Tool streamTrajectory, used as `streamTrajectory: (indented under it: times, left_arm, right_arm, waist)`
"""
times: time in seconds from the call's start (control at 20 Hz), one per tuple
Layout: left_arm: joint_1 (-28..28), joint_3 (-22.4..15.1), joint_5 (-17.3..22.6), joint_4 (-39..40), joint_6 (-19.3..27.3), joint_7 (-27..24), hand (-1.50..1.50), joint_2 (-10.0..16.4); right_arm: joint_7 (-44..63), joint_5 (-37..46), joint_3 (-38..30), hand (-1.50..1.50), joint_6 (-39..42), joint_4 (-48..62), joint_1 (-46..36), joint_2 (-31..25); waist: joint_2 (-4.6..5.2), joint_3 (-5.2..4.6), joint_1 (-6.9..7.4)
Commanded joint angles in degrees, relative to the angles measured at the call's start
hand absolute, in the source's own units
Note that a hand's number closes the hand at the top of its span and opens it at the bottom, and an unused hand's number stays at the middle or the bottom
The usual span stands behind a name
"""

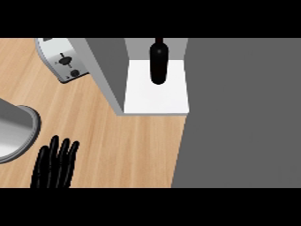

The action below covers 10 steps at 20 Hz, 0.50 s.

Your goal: Pick up the wine, place it into the cabinet and close the cabinet

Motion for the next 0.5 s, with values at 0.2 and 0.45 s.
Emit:
streamTrajectory:
  times: [0.2, 0.45]
  left_arm:
    - [7.1, 10.6, 6.2, -4.0, -7.3, -2.4, -1.5, 6.0]
    - [11.0, 17.3, 10.4, -4.3, -12.1, -3.8, -1.5, 8.7]
  right_arm:
    - [5.6, -7.8, 7.4, 1.5, 0.6, -7.5, 4.0, 0.3]
    - [7.8, 0.9, 21.4, 1.5, 0.0, -12.8, 5.1, 1.2]
  waist:
    - [0.06, 0.0, 0.53]
    - [-0.38, -0.11, 0.29]
